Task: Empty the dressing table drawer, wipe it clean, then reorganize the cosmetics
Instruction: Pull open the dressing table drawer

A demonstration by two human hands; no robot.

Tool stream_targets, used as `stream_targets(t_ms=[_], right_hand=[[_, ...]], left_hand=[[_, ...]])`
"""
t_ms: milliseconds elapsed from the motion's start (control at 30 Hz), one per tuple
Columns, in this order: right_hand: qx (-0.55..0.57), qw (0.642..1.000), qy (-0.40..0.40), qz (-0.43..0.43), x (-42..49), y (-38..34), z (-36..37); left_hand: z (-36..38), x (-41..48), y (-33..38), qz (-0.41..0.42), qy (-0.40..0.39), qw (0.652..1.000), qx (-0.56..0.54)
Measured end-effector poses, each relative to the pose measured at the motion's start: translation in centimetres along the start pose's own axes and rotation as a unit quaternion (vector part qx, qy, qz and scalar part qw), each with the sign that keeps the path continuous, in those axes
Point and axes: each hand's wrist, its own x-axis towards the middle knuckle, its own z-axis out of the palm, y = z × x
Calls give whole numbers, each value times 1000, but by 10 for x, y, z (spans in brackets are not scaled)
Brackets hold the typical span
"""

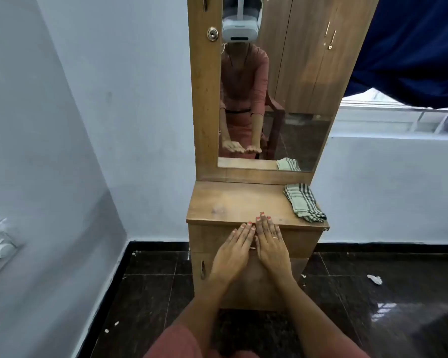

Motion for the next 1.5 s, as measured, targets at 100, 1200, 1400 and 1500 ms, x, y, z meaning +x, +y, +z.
stream_targets(t_ms=[100,1200,1400,1500], right_hand=[[9,1000,-23,1,-14,1,14],[112,930,-228,265,12,-13,18],[129,936,-198,260,-11,-21,6],[136,940,-185,254,-27,-25,-1]], left_hand=[[16,-5,-4,12,-33,998,-57],[36,16,-27,-11,-134,986,-103],[40,-5,-21,9,-46,993,-112],[45,-21,-16,24,-54,992,-112]])
